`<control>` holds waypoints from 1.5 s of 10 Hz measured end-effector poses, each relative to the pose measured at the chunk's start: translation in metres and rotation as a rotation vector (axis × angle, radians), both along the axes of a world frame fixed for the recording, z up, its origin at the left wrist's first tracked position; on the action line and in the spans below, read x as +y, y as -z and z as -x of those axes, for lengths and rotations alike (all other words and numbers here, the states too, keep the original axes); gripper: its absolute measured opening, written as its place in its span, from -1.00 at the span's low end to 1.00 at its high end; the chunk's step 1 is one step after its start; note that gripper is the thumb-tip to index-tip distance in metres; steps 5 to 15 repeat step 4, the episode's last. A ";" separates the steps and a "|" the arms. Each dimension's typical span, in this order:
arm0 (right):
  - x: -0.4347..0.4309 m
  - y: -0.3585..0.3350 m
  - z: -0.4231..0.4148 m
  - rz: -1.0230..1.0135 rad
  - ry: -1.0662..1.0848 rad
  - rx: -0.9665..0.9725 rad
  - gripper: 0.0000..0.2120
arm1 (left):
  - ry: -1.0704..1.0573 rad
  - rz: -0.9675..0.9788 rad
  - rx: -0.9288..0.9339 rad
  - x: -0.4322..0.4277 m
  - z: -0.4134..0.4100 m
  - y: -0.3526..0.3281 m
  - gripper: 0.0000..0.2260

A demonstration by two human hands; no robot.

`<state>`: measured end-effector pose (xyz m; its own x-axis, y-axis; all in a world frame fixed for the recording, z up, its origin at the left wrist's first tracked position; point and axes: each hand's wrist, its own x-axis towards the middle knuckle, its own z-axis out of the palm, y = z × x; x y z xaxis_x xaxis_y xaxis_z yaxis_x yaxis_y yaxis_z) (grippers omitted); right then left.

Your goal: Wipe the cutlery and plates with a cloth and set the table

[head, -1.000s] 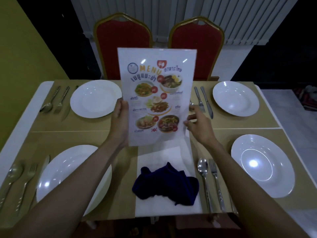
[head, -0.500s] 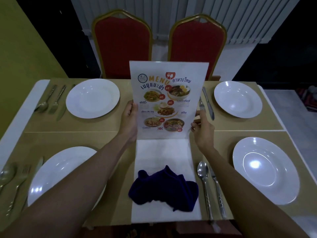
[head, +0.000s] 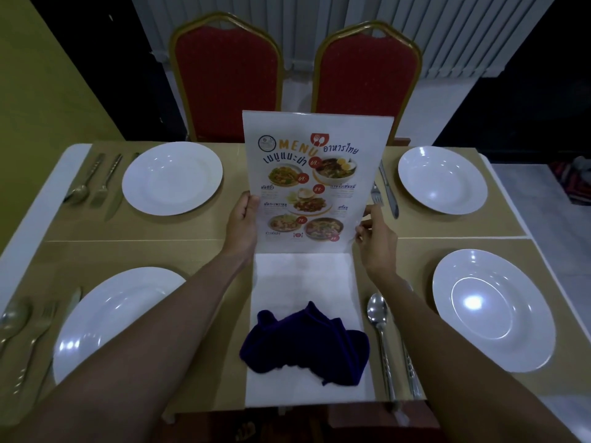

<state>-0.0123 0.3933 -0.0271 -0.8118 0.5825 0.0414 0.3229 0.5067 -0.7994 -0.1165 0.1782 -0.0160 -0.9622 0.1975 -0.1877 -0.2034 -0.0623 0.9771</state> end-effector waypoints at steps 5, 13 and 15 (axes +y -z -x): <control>0.003 -0.070 -0.006 -0.188 -0.215 -0.314 -0.28 | 0.290 0.981 0.299 -0.022 0.012 -0.040 -0.20; 0.003 -0.070 -0.006 -0.188 -0.215 -0.314 -0.28 | 0.290 0.981 0.299 -0.022 0.012 -0.040 -0.20; 0.003 -0.070 -0.006 -0.188 -0.215 -0.314 -0.28 | 0.290 0.981 0.299 -0.022 0.012 -0.040 -0.20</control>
